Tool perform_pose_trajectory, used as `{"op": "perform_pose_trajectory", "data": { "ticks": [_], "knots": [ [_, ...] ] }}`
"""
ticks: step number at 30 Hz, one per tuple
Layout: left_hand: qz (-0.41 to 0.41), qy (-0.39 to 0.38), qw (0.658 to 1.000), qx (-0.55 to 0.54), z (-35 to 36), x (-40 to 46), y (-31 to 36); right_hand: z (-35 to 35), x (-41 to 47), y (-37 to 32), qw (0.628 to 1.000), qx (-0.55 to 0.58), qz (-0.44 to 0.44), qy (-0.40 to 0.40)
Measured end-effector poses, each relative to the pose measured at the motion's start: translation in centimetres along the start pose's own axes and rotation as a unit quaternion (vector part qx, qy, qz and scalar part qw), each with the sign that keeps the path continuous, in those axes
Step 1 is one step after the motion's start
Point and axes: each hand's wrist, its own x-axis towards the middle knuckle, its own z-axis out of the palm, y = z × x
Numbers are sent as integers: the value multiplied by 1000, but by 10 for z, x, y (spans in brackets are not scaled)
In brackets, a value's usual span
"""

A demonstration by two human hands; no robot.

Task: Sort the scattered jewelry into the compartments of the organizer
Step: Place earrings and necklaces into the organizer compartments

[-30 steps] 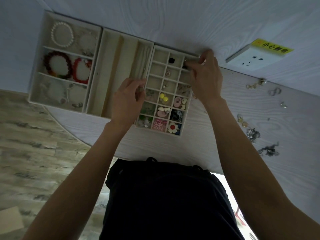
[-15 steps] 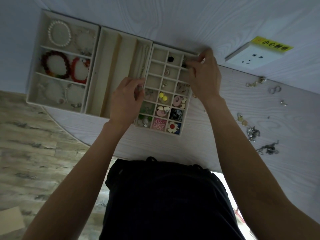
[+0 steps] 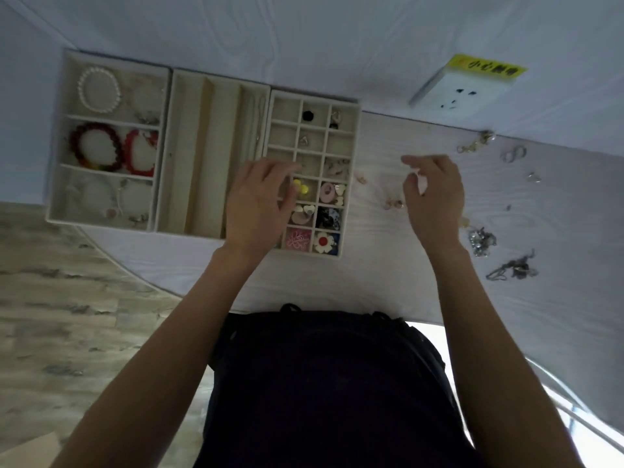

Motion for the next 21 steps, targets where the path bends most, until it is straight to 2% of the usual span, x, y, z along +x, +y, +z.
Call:
{"op": "perform_pose_trajectory", "data": {
  "ticks": [2,4,6,11,14,21],
  "knots": [
    [53,-31,998,14,11,-1,16,-6,-23,22,997,-69,6,-40],
    [74,-69,994,38,23,-2,32,-4,-38,37,992,-97,-24,-75],
    [81,-95,991,56,31,0,42,1,-44,40,991,-98,-48,-83],
    [89,-142,981,99,38,7,51,8,-49,29,997,-42,-12,-66],
    [92,-140,980,103,40,8,47,13,-45,26,998,-39,-25,-50],
    [98,-120,980,121,43,6,46,1,-33,47,999,-12,49,-12]
  ]
}}
